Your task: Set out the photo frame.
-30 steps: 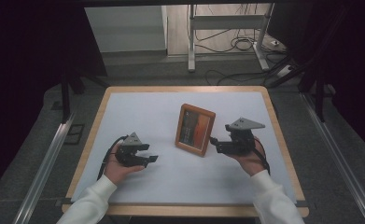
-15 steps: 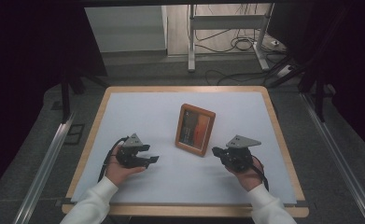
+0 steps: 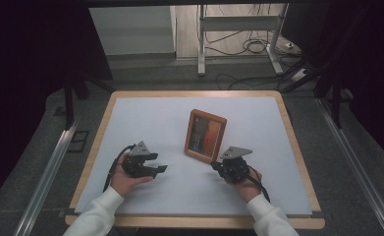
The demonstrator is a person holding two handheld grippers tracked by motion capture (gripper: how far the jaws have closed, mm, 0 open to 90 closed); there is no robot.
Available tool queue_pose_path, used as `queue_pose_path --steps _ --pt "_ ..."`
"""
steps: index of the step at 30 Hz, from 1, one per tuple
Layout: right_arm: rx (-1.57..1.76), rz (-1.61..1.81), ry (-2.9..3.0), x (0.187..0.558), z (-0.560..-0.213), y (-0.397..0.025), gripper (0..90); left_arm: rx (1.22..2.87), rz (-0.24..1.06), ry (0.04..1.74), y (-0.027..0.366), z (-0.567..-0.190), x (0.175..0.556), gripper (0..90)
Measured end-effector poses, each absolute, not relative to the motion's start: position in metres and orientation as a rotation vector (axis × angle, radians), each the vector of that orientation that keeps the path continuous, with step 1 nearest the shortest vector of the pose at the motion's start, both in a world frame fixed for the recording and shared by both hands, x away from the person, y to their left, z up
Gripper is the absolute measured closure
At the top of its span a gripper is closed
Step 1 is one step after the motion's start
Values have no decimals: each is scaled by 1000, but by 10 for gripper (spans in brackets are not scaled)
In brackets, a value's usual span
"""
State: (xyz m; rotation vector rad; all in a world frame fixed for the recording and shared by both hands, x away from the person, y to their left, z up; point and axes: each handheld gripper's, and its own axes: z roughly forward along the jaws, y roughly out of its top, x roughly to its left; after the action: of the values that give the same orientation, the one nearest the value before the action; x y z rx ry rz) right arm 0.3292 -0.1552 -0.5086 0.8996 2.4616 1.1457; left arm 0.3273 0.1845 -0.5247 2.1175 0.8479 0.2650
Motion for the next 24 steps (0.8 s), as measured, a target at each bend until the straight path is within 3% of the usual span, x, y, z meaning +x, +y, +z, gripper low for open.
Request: queue_pose_path --steps 24 --pt "913 1058 2457 351 -521 -141 897 2119 263 844 185 -525 327 350"
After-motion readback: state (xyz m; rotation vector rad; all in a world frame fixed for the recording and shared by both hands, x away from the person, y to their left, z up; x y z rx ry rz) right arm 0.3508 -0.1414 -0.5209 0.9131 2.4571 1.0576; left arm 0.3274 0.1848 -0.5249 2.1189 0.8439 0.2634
